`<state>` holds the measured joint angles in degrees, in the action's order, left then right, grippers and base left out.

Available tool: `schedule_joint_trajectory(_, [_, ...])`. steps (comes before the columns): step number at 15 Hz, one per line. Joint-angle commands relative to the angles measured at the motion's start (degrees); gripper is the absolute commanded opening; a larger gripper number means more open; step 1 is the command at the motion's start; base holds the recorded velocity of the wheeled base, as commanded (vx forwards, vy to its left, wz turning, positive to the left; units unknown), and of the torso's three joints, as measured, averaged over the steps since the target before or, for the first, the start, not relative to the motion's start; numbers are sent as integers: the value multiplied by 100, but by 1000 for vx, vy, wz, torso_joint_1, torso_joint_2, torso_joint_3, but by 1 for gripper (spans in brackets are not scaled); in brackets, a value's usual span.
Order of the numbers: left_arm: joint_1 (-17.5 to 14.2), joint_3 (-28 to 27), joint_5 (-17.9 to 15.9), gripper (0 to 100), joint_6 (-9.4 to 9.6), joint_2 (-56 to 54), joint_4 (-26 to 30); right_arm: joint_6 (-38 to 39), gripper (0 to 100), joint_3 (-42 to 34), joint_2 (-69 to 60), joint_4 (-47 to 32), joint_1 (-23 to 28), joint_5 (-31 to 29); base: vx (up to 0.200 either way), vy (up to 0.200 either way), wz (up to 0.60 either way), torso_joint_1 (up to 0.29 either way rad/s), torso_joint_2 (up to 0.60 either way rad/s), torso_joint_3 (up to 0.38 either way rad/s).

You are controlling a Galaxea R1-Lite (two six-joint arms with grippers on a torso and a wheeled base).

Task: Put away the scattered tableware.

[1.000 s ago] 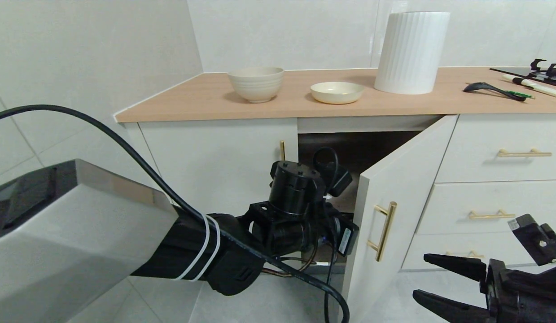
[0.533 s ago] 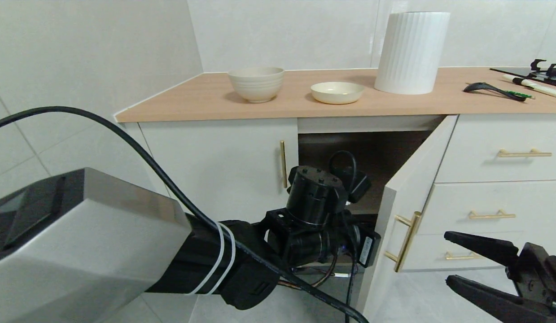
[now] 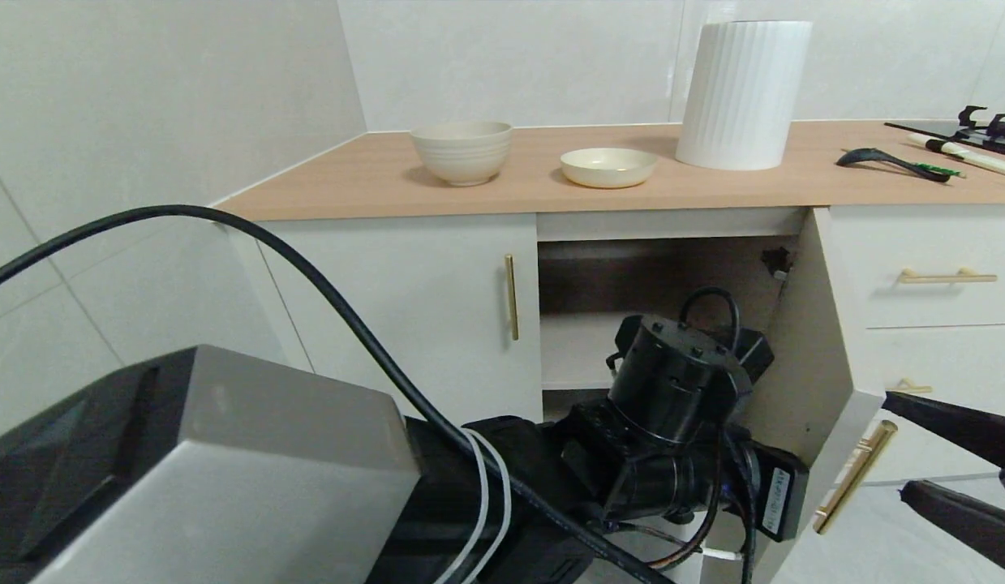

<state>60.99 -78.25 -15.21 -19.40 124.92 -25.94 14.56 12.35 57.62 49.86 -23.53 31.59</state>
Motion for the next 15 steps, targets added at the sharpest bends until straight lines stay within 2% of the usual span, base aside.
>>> schedule_joint_trajectory(1, [106,-155,-166,0,-3,156,-34,12,100,303,-595,-345,-20,164,0,0,0,0,0,0])
schedule_joint_trajectory(2, [106,-560,-140,0,6,428,10,12,100,602,-1025,-794,-11,208,0,0,0,0,0,0])
schedule_joint_trajectory(3, [106,-568,-140,0,-3,446,10,21,100,769,-1245,-1031,-11,208,0,0,0,0,0,0])
schedule_joint_trajectory(4, [106,-568,-149,0,-3,446,10,74,100,1138,-1676,-1787,-20,260,0,0,0,0,0,0])
schedule_joint_trajectory(6, [106,-586,-166,0,24,437,1,83,100,1534,-2001,-2815,-20,832,0,0,0,0,0,0])
schedule_joint_trajectory(8, [106,-577,-131,0,15,384,-25,83,100,1560,-1992,-2973,-20,876,0,0,0,0,0,0])
schedule_joint_trajectory(9, [71,-340,89,0,15,147,-25,83,100,1542,-1895,-3000,-3,849,0,0,0,0,0,0])
schedule_joint_trajectory(11, [-193,258,265,0,24,-468,-43,65,100,1411,-1570,-3008,24,832,0,0,0,0,0,0])
schedule_joint_trajectory(15, [-957,1374,291,0,-3,-1795,-113,-32,100,1340,-744,-2973,85,796,0,0,0,0,0,0])
